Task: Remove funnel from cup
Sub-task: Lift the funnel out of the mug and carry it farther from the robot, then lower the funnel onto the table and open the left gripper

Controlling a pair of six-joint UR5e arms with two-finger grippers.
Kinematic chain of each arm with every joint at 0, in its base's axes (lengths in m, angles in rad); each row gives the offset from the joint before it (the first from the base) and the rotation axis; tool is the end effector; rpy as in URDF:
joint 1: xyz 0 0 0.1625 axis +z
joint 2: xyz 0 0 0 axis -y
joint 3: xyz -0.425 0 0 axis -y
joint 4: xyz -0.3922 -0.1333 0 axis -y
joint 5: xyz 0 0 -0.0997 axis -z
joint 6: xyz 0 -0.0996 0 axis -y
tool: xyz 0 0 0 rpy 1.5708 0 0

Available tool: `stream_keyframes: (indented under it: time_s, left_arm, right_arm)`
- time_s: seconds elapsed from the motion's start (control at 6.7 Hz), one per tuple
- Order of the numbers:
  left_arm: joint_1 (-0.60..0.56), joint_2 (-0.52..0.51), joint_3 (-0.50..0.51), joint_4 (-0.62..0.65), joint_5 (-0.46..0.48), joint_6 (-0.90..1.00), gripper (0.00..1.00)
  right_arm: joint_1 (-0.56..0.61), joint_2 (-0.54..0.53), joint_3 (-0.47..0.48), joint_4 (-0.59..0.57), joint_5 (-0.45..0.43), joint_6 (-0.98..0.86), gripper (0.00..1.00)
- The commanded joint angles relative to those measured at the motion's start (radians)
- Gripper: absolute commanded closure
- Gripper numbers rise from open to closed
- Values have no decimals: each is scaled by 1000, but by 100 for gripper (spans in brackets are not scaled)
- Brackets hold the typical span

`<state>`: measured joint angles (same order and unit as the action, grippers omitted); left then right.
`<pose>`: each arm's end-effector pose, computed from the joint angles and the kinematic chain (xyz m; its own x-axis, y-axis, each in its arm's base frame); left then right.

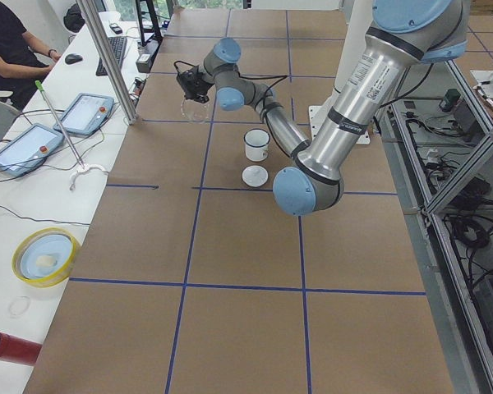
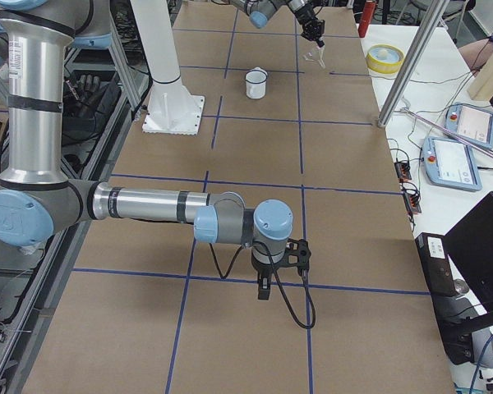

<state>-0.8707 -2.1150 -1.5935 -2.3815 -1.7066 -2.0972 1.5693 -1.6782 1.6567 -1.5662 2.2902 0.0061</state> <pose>0.3380 -0.5872 0.2366 -0.2307 -0.4987 -0.8355 0.6433 0.5660 -0.5156 0.0670 -0.4451 0.6701 0.7522 0.0161 0.6587 -0.0031 0.9998 -0.0209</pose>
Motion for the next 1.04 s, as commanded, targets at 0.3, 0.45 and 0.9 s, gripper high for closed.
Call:
stream_keyframes:
  time_s: [0.3, 0.45, 0.9]
  left_arm:
    - [9, -5, 314, -355, 81, -26, 100]
    - [40, -3, 357, -401, 82, -77, 100]
    - [104, 9, 389, -441, 171, -142, 100]
  right_arm:
    - [0, 0, 0, 0, 0, 0, 0]
    - [0, 0, 0, 0, 0, 0, 0]
    - [0, 0, 0, 0, 0, 0, 0]
